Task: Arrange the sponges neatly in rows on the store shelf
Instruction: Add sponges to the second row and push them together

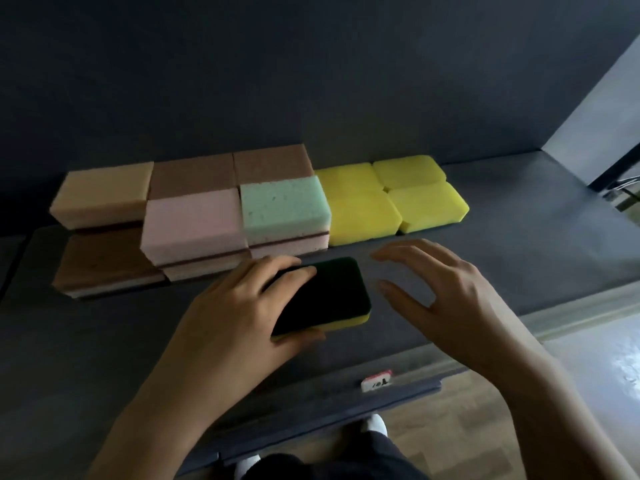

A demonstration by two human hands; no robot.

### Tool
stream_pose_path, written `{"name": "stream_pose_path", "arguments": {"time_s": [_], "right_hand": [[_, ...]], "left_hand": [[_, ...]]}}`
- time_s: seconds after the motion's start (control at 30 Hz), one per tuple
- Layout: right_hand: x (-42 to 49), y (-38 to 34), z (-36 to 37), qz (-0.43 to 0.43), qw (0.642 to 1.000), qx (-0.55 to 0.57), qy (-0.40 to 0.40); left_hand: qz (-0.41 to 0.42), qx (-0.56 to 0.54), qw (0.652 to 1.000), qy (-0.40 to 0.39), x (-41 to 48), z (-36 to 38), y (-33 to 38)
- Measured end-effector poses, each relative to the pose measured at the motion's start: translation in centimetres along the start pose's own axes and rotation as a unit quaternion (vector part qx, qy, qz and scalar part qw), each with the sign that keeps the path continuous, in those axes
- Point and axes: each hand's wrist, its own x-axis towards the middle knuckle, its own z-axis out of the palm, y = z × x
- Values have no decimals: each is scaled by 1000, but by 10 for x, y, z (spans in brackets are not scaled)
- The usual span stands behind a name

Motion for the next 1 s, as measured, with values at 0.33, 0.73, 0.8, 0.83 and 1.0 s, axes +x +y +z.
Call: {"name": "stream_pose_path", "arguments": {"time_s": [0.33,0.73,0.8,0.83,1.0], "right_hand": [[13,99,-60,-74,995,8,-59],[29,103,-61,-127,980,61,-144],[31,102,-58,-130,978,77,-142],[31,102,-56,-126,978,84,-143],[33,106,-54,-89,981,100,-140]], "left_hand": [[-42,40,998,15,74,41,77],[-34,50,998,34,89,48,94],[-24,56,998,27,88,47,89],[-18,63,998,21,88,47,87],[26,113,993,10,80,46,76]]}}
